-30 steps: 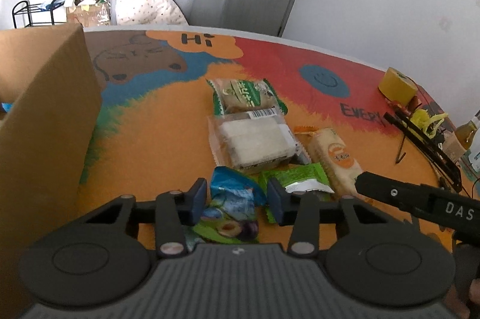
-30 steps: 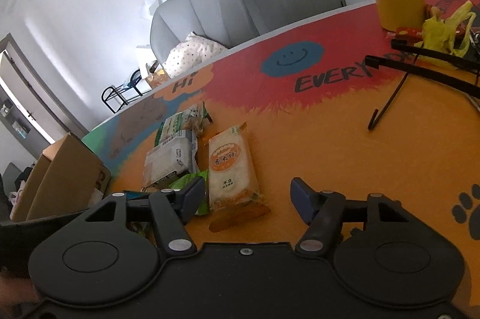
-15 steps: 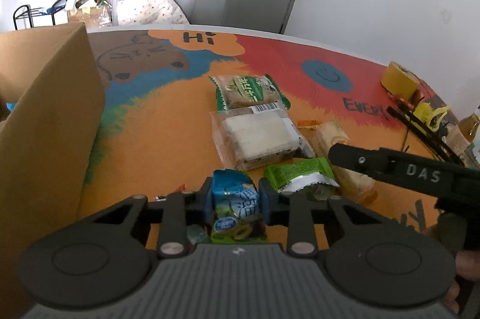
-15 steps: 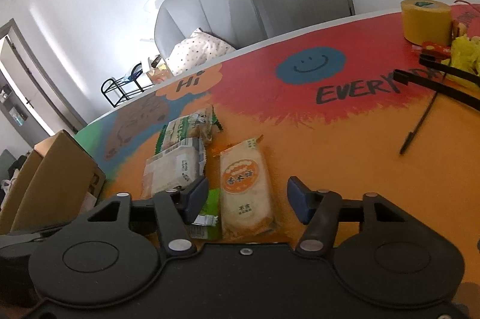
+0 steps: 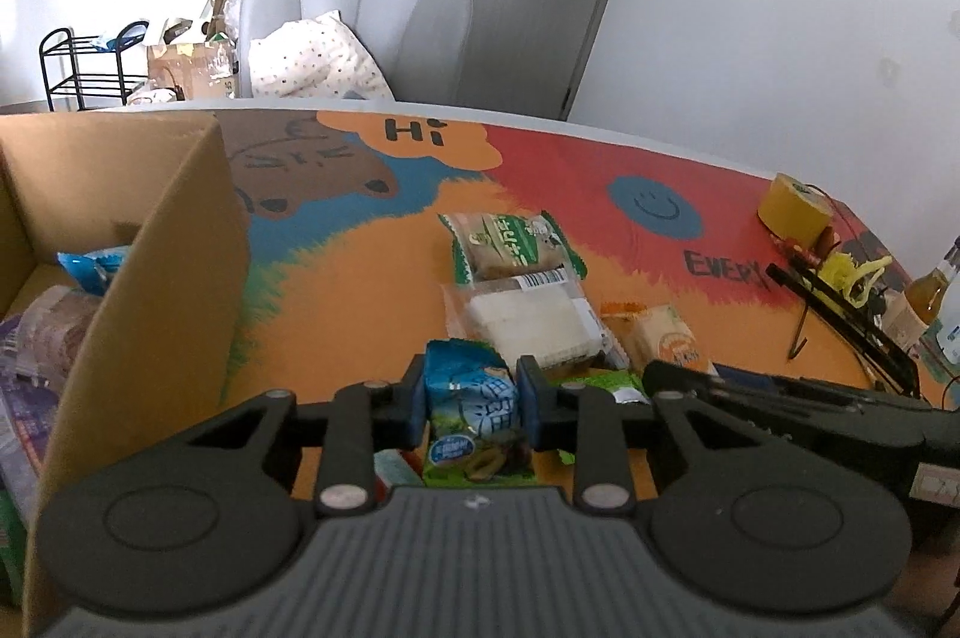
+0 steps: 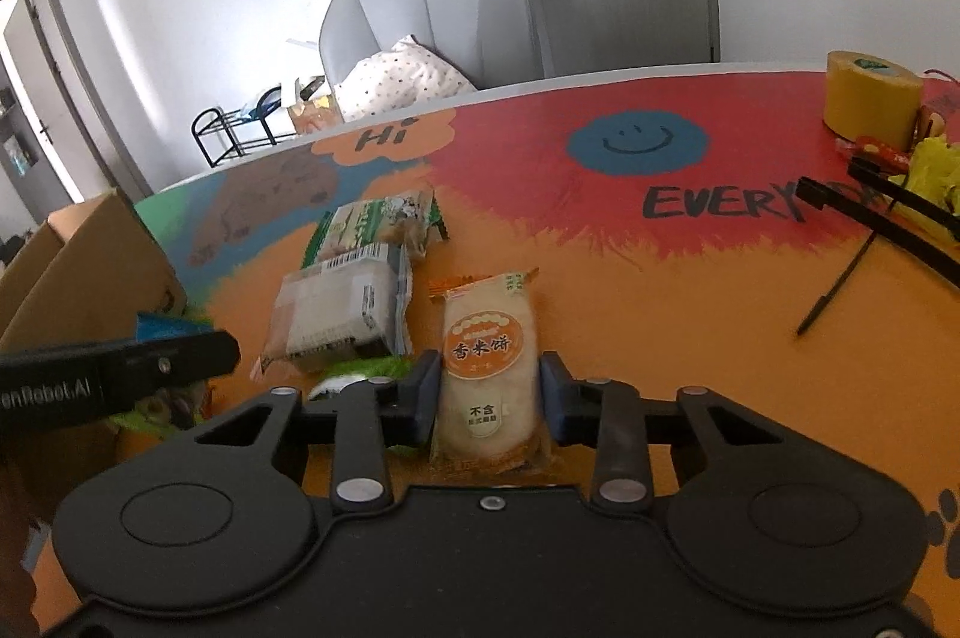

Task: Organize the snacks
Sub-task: 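Lift and carry the blue bag and rice-cake pack with both tools over the box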

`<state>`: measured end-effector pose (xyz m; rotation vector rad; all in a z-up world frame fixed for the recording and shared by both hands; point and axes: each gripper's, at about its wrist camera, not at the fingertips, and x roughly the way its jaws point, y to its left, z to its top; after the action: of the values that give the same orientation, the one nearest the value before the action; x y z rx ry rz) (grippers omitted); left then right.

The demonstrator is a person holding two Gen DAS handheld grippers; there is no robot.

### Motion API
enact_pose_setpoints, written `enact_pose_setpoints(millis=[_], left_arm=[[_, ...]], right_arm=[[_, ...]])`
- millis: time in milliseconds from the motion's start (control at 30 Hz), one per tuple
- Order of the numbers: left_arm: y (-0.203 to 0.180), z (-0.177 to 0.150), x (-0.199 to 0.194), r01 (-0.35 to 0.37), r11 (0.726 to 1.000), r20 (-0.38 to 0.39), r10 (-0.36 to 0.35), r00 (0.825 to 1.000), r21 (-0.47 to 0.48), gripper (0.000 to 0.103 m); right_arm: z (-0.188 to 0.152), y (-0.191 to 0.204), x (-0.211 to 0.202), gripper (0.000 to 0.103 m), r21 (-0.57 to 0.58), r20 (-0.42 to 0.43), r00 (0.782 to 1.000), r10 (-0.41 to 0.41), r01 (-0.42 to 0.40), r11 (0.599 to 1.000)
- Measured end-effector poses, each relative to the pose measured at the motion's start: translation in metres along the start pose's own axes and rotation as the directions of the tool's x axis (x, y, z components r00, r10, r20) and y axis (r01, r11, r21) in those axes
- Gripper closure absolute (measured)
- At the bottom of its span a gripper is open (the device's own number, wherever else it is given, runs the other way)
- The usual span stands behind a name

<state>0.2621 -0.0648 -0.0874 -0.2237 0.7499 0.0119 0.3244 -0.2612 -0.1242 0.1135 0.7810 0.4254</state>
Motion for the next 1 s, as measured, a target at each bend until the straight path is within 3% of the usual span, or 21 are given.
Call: enact_pose_setpoints(millis=[633, 867, 1000], left_arm=[[0.003, -0.011, -0.022, 0.040, 0.999, 0.018, -0.040, 0.999, -0.014, 0.074], [0.007, -0.010, -0.027, 0.048, 0.999, 0.026, -0.048, 0.999, -0.020, 0.074], [0.013, -0.006, -0.028, 0.041, 0.999, 0.032, -0.040, 0.999, -0.025, 0.074]], right_arm=[[-0.022, -0.011, -0.043, 0.069, 0.053, -0.016, 0.998, -0.056, 0.057, 0.997], [-0.023, 0.003, -0.032, 0.059, -0.013, -0.028, 0.993, -0.112, 0.112, 0.994], [-0.022, 0.009, -0.028, 0.069, -0.049, -0.017, 0.991, -0.133, 0.132, 0.990]])
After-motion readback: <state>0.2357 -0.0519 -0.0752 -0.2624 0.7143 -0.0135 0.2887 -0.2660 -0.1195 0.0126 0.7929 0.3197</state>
